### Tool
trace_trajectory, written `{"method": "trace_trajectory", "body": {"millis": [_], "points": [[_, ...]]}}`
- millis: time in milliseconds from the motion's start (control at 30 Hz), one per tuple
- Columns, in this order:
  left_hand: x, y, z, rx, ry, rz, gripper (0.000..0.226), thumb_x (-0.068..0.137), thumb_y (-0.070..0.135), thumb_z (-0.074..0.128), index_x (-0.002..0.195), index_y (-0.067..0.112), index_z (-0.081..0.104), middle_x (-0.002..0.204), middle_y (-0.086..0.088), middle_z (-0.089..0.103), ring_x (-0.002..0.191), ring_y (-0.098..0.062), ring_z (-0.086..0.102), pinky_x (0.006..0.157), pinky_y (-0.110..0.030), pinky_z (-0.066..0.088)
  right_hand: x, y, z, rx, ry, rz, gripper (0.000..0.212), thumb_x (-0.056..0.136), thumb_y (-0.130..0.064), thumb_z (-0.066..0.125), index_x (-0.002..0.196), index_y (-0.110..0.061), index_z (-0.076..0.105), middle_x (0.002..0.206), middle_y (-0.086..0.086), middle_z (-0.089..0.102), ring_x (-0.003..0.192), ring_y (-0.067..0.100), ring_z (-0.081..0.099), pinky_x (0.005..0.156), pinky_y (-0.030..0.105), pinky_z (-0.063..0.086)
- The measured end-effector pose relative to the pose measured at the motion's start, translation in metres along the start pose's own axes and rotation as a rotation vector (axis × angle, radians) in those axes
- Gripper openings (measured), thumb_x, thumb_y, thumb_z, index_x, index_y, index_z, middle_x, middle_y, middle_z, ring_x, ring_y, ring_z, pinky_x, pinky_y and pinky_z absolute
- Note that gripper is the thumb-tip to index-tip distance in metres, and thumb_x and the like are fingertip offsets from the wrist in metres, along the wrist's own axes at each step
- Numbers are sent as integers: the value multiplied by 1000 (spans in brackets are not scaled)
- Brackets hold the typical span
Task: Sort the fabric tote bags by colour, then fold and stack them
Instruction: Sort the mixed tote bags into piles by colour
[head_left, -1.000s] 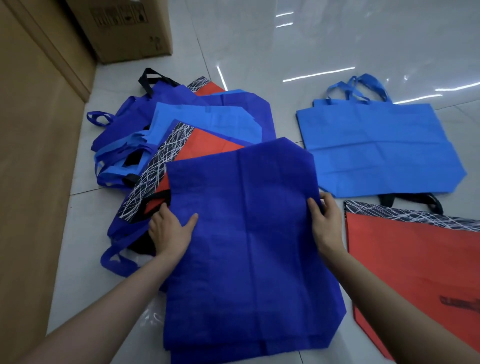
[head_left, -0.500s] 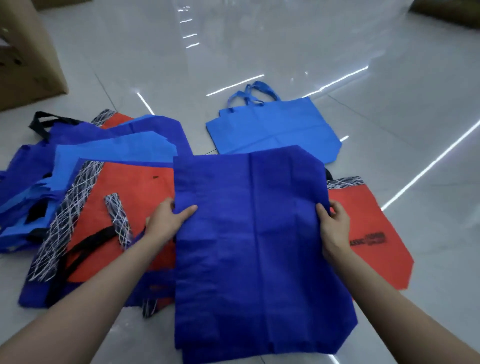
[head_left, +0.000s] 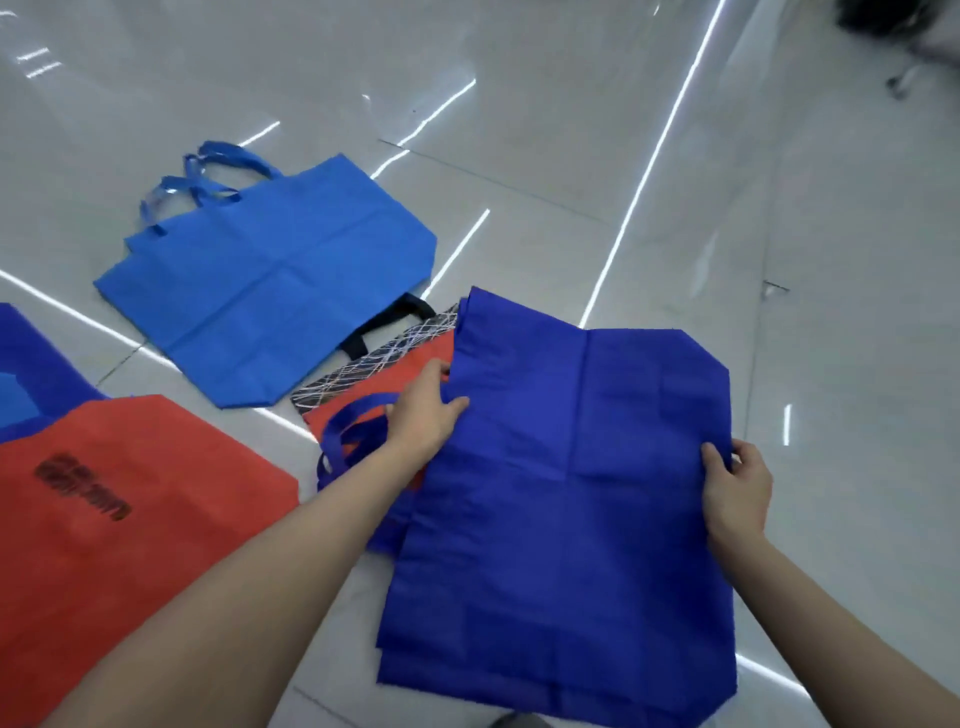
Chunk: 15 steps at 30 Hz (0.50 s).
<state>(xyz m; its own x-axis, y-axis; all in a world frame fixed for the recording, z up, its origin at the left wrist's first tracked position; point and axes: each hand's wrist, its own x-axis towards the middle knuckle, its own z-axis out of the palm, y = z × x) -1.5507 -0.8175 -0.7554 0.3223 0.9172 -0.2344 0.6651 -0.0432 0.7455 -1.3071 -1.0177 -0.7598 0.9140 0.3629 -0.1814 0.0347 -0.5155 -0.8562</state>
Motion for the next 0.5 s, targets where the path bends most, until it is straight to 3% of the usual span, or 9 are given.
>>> {"method": "trace_trajectory", "body": {"millis": [167, 267, 300, 367, 433, 500], "points": [[9, 31, 63, -26, -165, 211, 36, 85, 16, 66, 118, 12, 53, 121, -1, 59, 111, -19, 54, 88, -26, 40, 16, 45, -55, -97, 181, 136, 23, 96, -19, 49, 115, -7, 54, 114, 13, 59, 98, 29, 56, 84, 39, 45], [8, 35, 77, -51, -268, 367, 45, 84, 11, 67, 126, 7, 50, 125, -5, 53, 117, -20, 52, 93, -20, 37, 13, 59, -68, -340, 287, 215, 41, 94, -19, 53, 131, -5, 43, 130, 17, 50, 113, 36, 49, 94, 47, 39], [7, 34, 78, -27, -288, 453, 47, 85, 10, 66, 129, 6, 49, 129, -6, 50, 119, -21, 51, 95, -20, 35, 8, 58, -64, -476, 309, 163, 50, 92, -17, 57, 136, -3, 39, 136, 21, 45, 120, 40, 44, 98, 50, 36], [1, 32, 74, 48, -273, 627, 45, 88, 10, 60, 132, 10, 49, 137, -1, 44, 115, -19, 53, 94, -23, 41, -7, 48, -43, -669, 202, -141, 58, 87, -13, 65, 137, 1, 39, 141, 24, 39, 125, 43, 40, 102, 52, 34], [-11, 26, 67, 142, -87, 745, 35, 90, 11, 53, 125, 15, 54, 135, 7, 45, 95, -16, 62, 72, -32, 53, -34, 37, -5, -766, -44, -551, 57, 79, -12, 73, 130, -4, 50, 139, 20, 44, 123, 39, 44, 99, 52, 41], [-21, 9, 58, 234, 157, 677, 29, 88, 13, 50, 117, 13, 56, 127, 4, 47, 78, -21, 63, 53, -34, 52, -63, 29, 40, -828, -255, -775, 61, 71, -24, 80, 126, -12, 55, 137, 16, 49, 121, 36, 47, 93, 55, 46]]}}
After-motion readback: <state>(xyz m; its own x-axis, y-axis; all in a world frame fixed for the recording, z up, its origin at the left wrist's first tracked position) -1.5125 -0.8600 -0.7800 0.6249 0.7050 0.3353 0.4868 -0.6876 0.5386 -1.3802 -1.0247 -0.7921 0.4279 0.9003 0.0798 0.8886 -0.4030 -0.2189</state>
